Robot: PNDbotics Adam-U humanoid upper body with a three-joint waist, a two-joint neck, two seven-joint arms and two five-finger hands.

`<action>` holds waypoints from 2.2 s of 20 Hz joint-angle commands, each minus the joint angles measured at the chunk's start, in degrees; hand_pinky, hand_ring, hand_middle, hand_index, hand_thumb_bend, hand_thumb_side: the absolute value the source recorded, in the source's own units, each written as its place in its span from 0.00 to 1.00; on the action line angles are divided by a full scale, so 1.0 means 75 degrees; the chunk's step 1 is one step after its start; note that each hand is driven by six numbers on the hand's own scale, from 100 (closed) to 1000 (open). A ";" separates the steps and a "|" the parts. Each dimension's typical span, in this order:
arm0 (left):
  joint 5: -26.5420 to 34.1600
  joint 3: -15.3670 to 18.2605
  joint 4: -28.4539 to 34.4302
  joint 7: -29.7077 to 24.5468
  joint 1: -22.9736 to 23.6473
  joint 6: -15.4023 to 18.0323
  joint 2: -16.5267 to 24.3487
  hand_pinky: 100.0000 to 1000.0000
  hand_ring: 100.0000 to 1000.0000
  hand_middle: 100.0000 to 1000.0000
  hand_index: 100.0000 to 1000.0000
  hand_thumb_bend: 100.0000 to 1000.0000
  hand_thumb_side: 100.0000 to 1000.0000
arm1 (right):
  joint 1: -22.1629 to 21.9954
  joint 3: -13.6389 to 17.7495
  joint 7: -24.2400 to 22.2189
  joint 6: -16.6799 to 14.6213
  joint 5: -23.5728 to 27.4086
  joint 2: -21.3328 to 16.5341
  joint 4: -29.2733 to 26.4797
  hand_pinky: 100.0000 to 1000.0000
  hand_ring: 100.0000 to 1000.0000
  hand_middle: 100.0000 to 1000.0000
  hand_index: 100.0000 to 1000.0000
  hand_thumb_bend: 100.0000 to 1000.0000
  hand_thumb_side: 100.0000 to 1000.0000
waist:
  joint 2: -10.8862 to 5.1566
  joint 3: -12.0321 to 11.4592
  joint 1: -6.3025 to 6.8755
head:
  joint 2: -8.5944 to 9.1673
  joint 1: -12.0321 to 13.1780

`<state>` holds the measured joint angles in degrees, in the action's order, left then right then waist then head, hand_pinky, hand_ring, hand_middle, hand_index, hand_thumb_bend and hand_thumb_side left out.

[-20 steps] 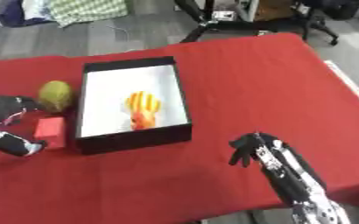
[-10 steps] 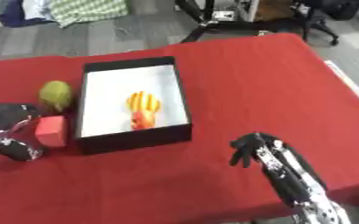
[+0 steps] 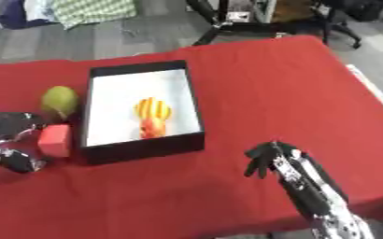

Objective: Pick up objects on the table and place them in the box.

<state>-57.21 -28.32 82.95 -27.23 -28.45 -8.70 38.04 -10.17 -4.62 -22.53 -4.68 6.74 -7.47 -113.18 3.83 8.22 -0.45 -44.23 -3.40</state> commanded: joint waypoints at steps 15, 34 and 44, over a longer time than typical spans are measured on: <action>0.1990 0.0556 0.1701 0.0960 -0.1190 -0.0819 0.0365 0.65 0.38 0.32 0.57 0.00 0.12 | -0.0047 -0.0046 -0.0048 0.0006 -0.0003 -0.0143 -0.0137 0.87 0.44 0.22 0.57 0.00 0.72 | -0.0165 0.0080 0.0041 | 0.0014 0.0062; 0.0042 -0.0461 -0.1408 0.0203 -0.2664 -0.0708 -0.2064 0.79 0.73 0.76 0.91 0.05 0.62 | 0.0113 -0.0075 -0.0093 0.0056 0.0120 -0.0064 -0.0140 0.87 0.43 0.22 0.57 0.00 0.71 | -0.0077 0.0197 -0.0031 | 0.0014 0.0008; -0.0013 -0.0373 -0.1357 0.0501 -0.2582 -0.0001 -0.1977 0.86 0.83 0.90 0.98 0.28 1.00 | 0.0112 -0.0060 -0.0075 0.0059 0.0108 -0.0059 -0.0145 0.87 0.43 0.22 0.57 0.00 0.71 | -0.0072 0.0199 -0.0017 | 0.0014 -0.0060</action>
<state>-57.62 -31.99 71.38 -23.41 -46.86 -9.01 21.62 -9.61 -5.19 -23.18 -4.26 7.36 -7.55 -113.18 3.82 9.71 -0.46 -44.23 -3.66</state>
